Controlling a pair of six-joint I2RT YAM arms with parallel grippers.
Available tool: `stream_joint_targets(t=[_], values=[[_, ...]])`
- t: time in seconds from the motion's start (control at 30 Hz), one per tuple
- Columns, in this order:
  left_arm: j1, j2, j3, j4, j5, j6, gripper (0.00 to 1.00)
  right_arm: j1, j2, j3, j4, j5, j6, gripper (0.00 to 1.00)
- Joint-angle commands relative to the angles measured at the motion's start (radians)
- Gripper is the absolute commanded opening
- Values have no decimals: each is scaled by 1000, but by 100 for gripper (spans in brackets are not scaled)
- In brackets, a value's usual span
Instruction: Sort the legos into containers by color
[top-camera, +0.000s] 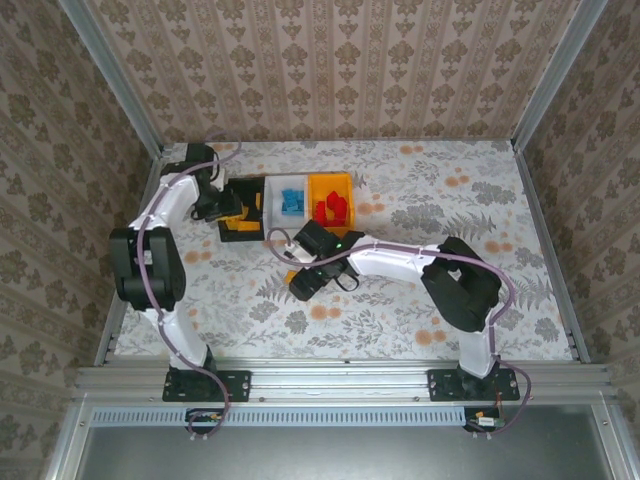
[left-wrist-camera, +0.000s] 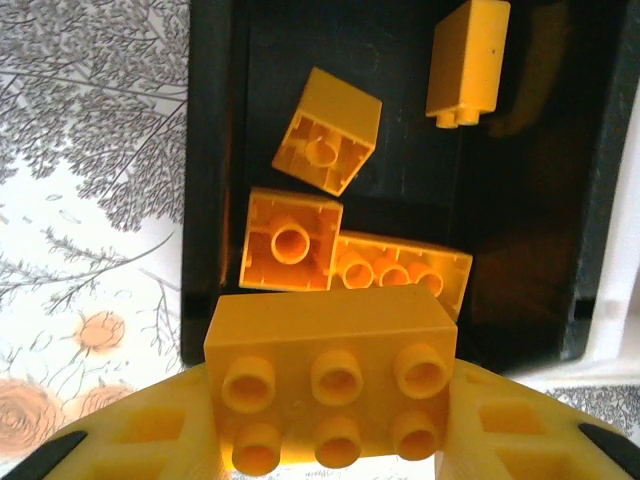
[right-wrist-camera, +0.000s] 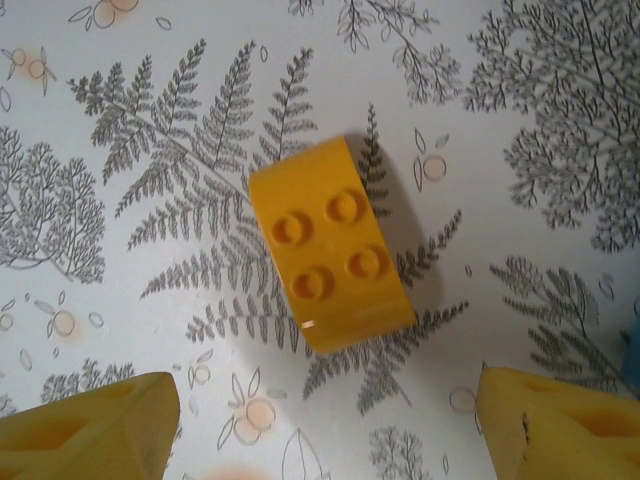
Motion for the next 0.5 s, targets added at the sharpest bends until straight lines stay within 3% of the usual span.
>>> stream_joint_targets(t=[0.0, 0.33, 0.47], values=[[0, 36, 68, -42, 11, 28, 41, 12, 50, 59, -50, 11, -53, 80], [-3, 86, 133, -63, 8, 25, 64, 41, 139, 134, -89, 50, -100, 79], [-2, 84, 143, -72, 12, 23, 80, 54, 164, 152, -97, 93, -115, 77]])
